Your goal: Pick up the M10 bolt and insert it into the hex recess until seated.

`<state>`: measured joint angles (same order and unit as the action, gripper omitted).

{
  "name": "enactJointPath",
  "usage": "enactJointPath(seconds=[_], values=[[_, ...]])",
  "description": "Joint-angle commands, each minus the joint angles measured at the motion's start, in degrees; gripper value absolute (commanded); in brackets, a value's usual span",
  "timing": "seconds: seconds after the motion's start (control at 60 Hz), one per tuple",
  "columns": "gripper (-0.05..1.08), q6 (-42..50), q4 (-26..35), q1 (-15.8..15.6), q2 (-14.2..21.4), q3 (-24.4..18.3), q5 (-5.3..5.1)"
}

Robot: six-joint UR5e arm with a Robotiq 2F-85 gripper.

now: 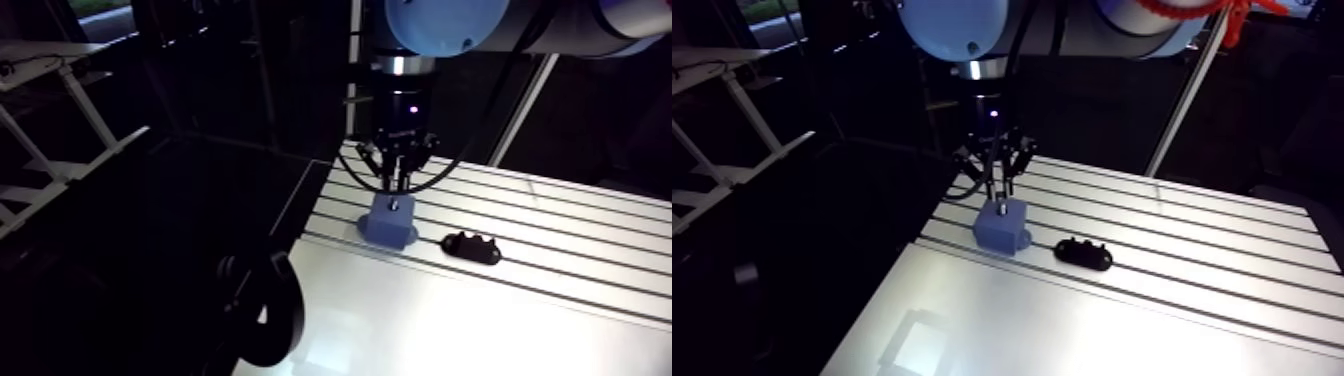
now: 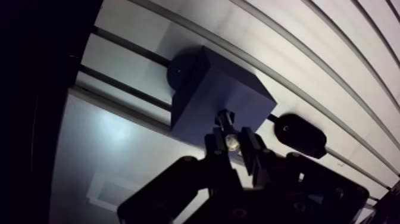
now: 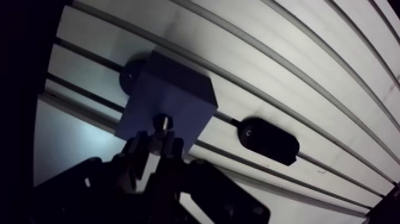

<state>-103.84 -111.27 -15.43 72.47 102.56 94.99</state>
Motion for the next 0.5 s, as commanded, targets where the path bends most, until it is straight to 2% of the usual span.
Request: enactJointPath(seconds=[0.017,0.5], values=[[1.08,0.0,-0.31,0.13,0.0,0.32,0.06],[1.08,0.0,-0.49,0.14,-0.01,0.67,-0.03]])
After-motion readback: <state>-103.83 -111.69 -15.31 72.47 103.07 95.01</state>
